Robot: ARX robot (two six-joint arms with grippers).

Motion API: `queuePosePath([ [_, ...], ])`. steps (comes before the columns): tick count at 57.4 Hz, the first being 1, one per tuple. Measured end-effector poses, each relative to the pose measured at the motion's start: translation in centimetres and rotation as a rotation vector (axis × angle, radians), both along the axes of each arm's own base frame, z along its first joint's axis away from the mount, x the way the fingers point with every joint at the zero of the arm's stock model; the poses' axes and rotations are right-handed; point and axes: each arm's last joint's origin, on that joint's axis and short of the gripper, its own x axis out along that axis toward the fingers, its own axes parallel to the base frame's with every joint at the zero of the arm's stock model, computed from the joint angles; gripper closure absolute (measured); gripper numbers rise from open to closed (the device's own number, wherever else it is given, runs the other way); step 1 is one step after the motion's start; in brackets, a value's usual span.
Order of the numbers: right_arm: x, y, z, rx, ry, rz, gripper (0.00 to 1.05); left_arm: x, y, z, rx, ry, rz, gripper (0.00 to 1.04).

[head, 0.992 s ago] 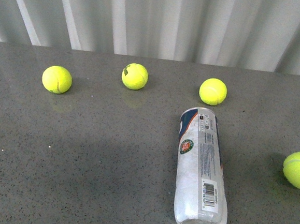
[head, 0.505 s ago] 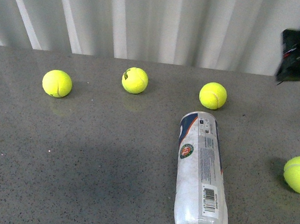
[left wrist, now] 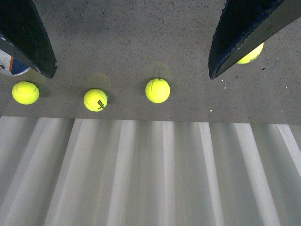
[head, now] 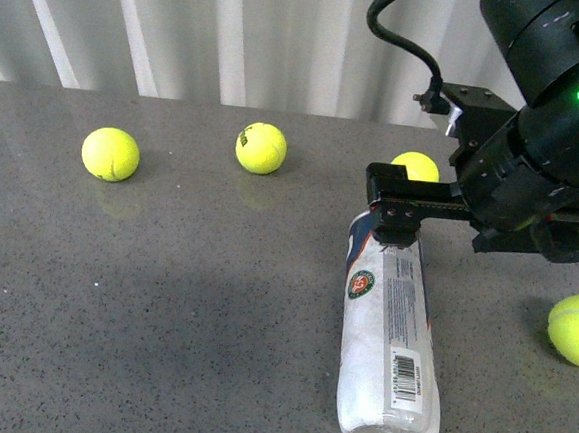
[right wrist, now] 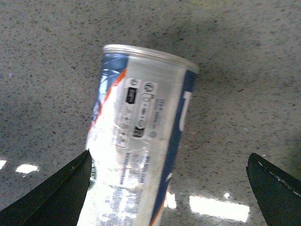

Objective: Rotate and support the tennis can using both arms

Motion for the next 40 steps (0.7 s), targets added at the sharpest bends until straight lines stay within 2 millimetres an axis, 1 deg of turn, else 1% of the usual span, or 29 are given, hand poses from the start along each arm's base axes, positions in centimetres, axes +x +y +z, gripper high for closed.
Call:
queuePosePath([
  [9, 0.2, 1.3, -0.7, 0.031, 0.017, 0.018, 0.07, 0.0, 0.0, 0.0, 0.000, 0.000, 0.000, 0.07],
  [19, 0.2, 2.0, -1.8, 0.037, 0.039, 0.008, 0.07, 0.0, 0.0, 0.0, 0.000, 0.000, 0.000, 0.07],
  [25, 0.1, 2.3, -2.5, 0.038, 0.042, 0.001, 0.07, 0.0, 0.0, 0.0, 0.000, 0.000, 0.000, 0.07],
  [40, 0.0, 2.2, -3.7, 0.030, 0.046, -0.020, 0.08, 0.0, 0.0, 0.0, 0.000, 0.000, 0.000, 0.07],
])
